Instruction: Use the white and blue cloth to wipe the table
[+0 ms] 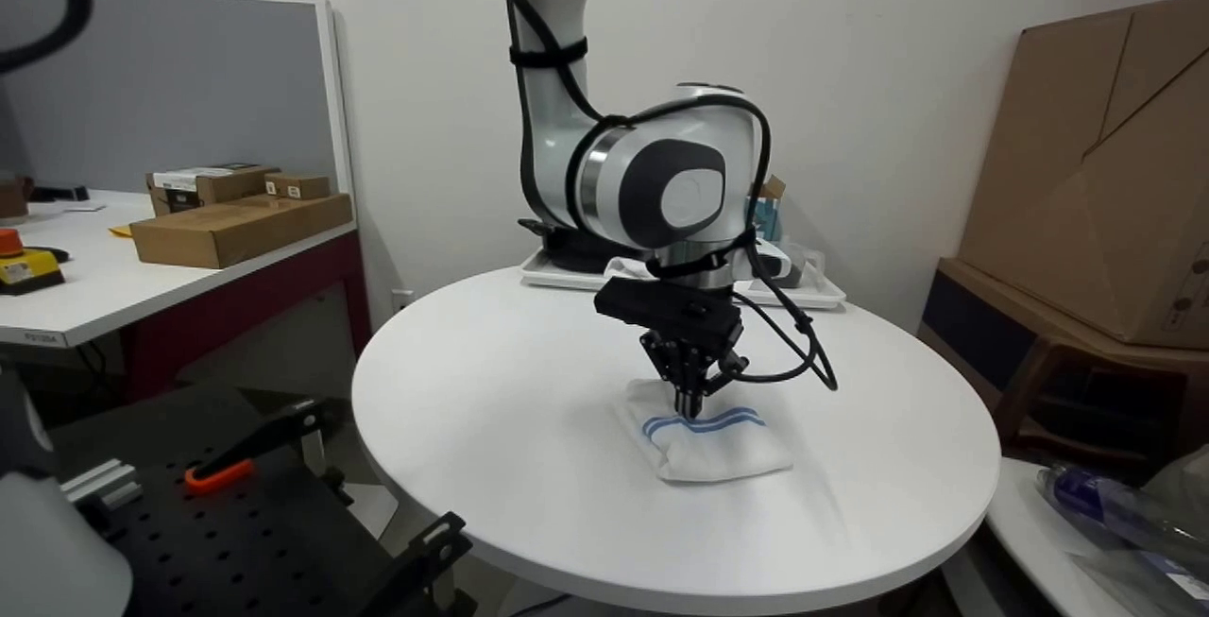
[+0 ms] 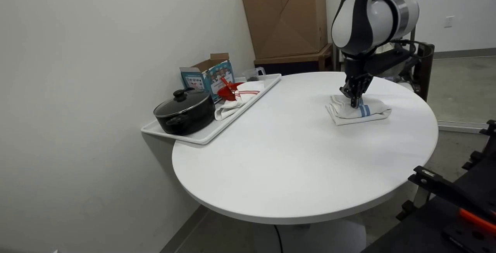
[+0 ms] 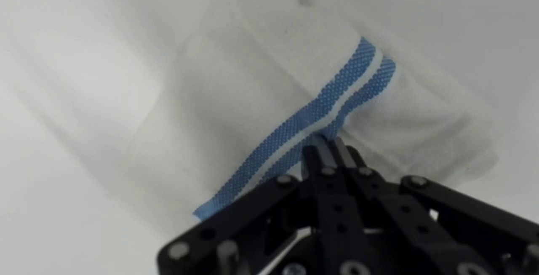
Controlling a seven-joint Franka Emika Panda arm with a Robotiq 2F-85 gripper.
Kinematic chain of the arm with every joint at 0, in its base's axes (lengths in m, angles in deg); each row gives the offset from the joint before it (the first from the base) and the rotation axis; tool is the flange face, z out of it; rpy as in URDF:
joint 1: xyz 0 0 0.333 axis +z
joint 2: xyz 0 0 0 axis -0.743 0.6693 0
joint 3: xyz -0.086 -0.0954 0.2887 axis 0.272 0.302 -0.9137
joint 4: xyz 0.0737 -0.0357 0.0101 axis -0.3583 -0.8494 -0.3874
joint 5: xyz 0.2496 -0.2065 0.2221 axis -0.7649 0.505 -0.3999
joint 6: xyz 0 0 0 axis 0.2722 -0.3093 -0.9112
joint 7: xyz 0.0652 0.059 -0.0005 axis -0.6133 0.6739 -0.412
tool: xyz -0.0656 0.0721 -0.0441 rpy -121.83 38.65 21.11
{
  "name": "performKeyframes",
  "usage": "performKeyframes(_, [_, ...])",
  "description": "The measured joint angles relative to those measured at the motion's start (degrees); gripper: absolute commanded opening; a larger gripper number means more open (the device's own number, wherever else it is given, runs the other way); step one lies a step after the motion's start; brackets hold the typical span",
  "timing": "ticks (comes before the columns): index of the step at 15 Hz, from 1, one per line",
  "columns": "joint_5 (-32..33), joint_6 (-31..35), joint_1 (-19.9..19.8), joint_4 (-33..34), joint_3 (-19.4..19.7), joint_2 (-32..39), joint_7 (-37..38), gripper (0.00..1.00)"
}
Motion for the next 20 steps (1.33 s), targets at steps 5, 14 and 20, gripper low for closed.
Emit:
performKeyframes(5, [0.47,0.04,7.75,6.47,1.03,4.99,2.81,0.00])
performKeyframes(14, [2.33,0.26,16.21,5.63,-5.67,4.95,3.02,0.00])
performKeyframes(20, [2.29,0.62,14.49,-2.23,-14.08,2.08,1.45,0.00])
